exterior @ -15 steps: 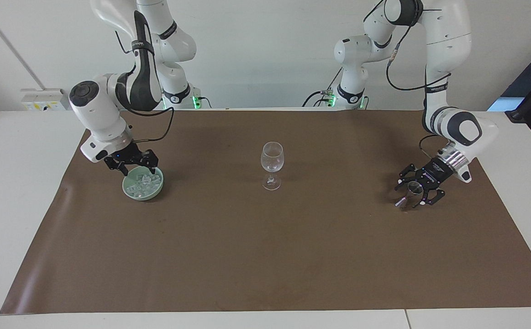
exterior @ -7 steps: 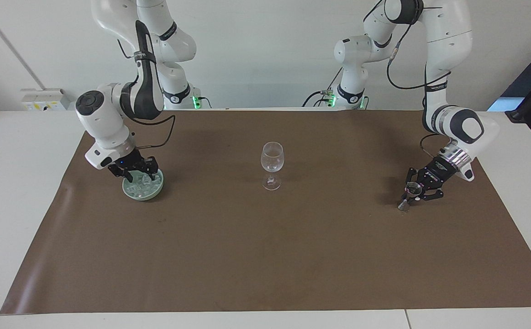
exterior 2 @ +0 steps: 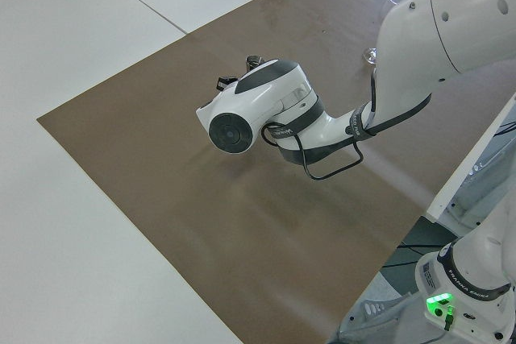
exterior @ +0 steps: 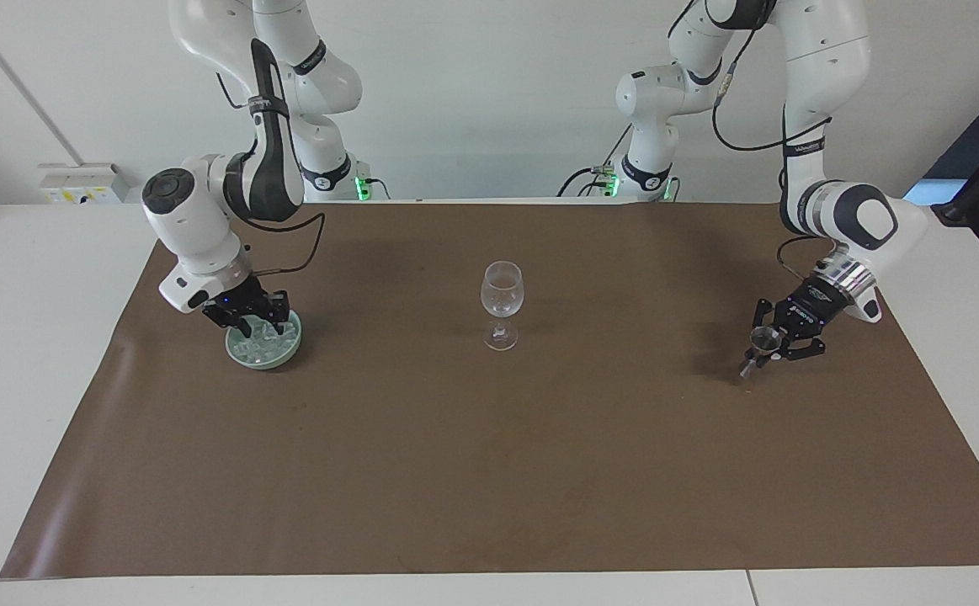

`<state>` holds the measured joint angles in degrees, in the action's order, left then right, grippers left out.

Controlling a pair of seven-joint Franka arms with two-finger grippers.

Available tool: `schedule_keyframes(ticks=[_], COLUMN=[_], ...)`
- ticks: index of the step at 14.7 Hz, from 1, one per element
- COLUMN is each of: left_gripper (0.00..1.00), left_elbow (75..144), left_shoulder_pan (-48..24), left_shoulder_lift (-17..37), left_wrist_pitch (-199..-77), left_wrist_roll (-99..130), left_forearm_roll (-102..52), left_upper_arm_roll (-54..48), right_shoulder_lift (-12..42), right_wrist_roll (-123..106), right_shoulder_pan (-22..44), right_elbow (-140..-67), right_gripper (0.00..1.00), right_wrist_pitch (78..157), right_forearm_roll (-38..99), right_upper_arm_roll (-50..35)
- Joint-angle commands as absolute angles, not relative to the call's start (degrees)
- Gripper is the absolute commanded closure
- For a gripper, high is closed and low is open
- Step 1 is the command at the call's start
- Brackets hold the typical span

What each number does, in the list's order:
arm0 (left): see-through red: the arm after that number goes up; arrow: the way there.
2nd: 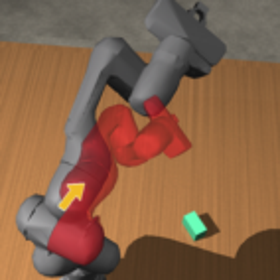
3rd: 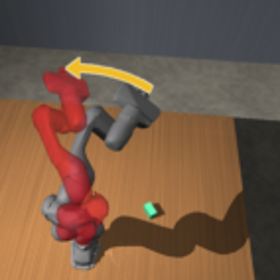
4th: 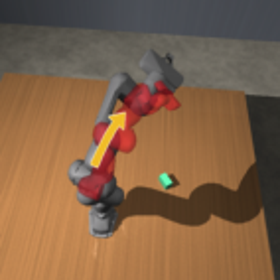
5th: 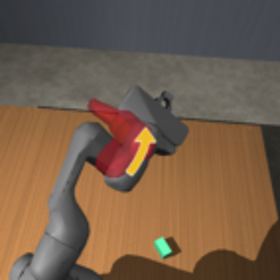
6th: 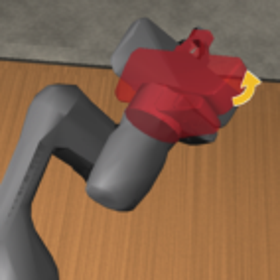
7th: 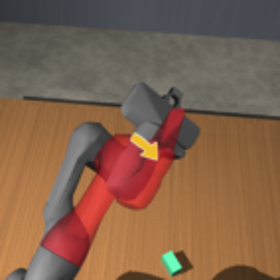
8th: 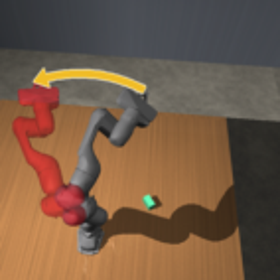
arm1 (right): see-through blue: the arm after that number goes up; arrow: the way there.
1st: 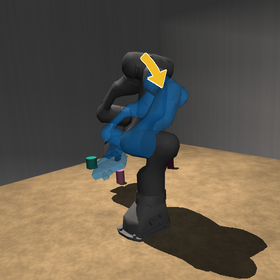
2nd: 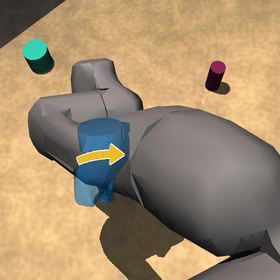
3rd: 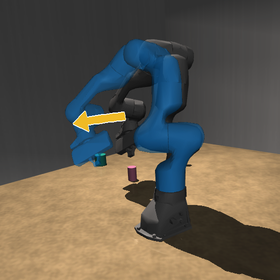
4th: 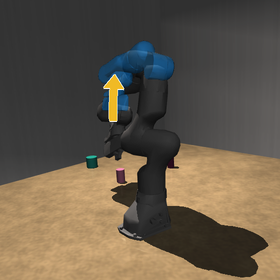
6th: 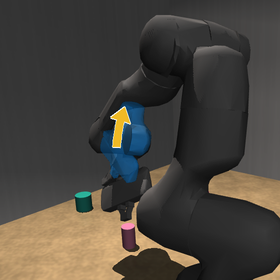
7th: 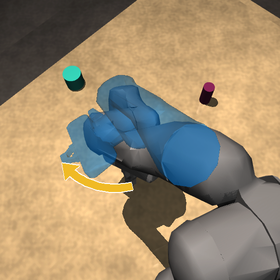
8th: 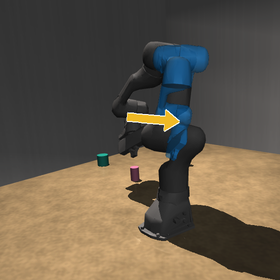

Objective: Pour wine and add ice with both arms
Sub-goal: 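Lift the silver jigger with the left gripper toward the wine glass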

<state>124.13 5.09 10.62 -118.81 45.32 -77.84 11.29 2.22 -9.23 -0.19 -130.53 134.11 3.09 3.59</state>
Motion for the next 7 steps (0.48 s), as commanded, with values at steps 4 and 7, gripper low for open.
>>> schedule_keyframes(ticks=[4,7], left_gripper=[1.00,1.00], left_elbow=[126.65,125.78], left_shoulder_pan=[-0.17,-5.60], left_shoulder_lift=[0.63,-2.10], left_wrist_pitch=[-116.19,-116.89], left_wrist_roll=[54.74,61.33], left_forearm_roll=[-78.66,-77.96], left_upper_arm_roll=[11.78,11.78], right_shoulder_lift=[1.75,3.08], right_wrist_roll=[-11.25,-11.34], right_shoulder_pan=[-0.79,-0.79], right_elbow=[-133.77,-133.59], right_gripper=[0.38,0.38], right_wrist_pitch=[137.55,138.25], right_forearm_roll=[3.96,3.96], right_upper_arm_roll=[3.52,3.43])
